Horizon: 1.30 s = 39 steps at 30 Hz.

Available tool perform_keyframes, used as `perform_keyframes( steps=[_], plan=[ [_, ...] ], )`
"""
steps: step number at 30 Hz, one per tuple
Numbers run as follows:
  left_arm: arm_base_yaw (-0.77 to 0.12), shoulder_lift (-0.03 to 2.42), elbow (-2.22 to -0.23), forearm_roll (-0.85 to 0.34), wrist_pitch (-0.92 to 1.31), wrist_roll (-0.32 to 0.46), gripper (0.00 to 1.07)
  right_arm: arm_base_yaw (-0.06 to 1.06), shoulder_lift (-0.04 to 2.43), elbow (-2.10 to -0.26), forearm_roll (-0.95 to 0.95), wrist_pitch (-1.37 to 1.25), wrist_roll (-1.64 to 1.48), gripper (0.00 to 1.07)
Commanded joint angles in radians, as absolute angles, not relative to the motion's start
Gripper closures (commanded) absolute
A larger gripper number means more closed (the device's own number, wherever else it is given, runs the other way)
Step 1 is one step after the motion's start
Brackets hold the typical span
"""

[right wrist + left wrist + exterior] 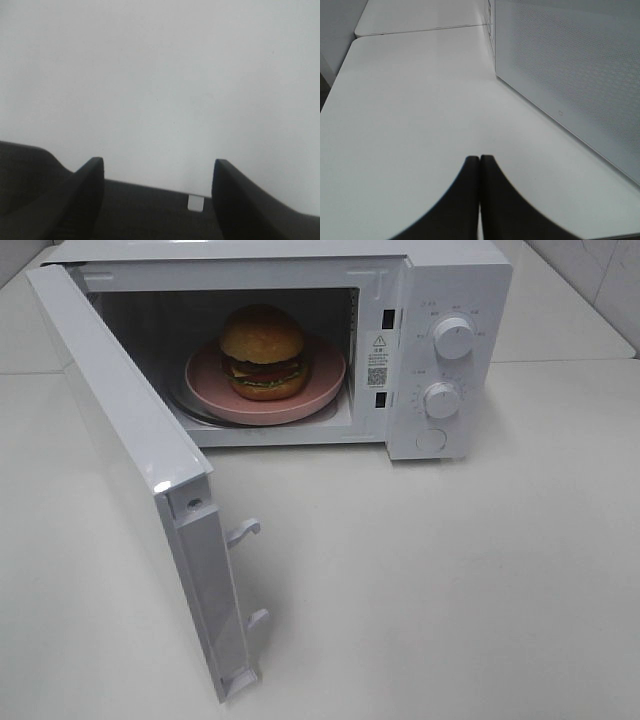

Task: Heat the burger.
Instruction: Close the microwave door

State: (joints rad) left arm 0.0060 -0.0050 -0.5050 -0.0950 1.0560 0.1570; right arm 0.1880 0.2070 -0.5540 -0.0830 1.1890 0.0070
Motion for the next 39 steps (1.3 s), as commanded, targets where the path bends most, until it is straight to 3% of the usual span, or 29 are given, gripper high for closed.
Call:
perform_keyframes(
  steps=[1, 10, 39],
  plan=[
    [0.004, -0.025, -0.504, -0.096, 1.041, 0.149, 1.06, 0.183, 0.115, -0.551, -0.078, 1.141, -0.009, 0.48],
    [0.004, -0.025, -0.504, -0.096, 1.041, 0.149, 1.06, 0.183, 0.01, -0.499, -0.078, 0.995, -0.031, 0.48],
    [0.004, -0.025, -0.504, -0.102, 1.041, 0.149, 1.06, 0.183, 0.008, -0.499, -0.078, 0.995, -0.031, 0.48]
  ],
)
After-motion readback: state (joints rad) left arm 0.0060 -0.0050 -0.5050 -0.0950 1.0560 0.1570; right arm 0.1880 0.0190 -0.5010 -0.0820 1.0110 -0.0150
